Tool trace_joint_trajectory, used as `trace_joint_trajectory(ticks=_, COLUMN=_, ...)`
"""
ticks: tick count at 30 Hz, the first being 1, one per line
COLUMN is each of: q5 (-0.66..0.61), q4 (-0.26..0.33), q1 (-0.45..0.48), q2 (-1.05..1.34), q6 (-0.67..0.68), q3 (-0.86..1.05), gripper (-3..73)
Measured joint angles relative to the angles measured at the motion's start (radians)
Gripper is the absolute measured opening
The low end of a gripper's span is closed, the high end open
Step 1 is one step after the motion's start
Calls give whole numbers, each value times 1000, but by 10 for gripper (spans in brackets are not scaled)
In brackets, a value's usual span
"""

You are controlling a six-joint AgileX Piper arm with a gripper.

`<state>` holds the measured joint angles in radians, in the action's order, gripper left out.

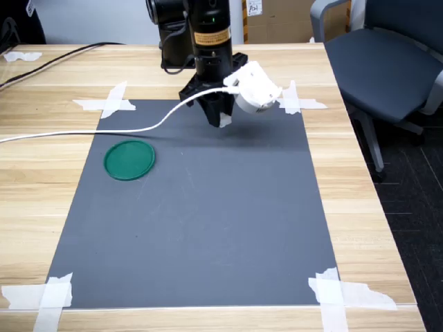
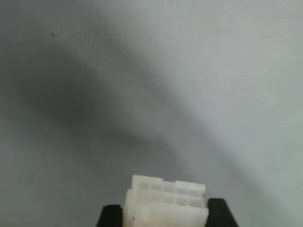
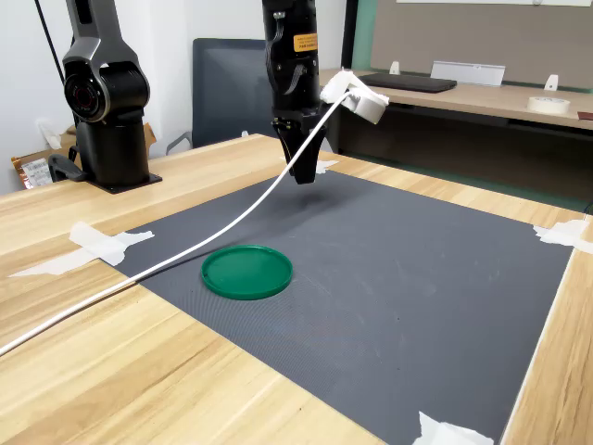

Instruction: Grasp a white terminal and put it in the green lid.

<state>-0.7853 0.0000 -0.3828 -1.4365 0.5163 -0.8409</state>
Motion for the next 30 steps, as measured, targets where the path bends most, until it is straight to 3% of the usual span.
trace_joint_trajectory(ticks=4, q5=-8, q4=-32, q1=1, q2=36, q6=0, q3=0, gripper=302)
trace_joint_trajectory(ticks=7, q5=-18, q4=-16, q1=34, q2=56, q6=5, q3=0, gripper=302)
trace_joint_trajectory(ticks=13, q5=-19, q4=46, q1=198, q2=100, q6=139, q3=0, gripper=302)
trace_joint_trajectory(ticks=30, q5=-7, q4=106, q1=541, q2=118, q6=474, q3=0, gripper=302)
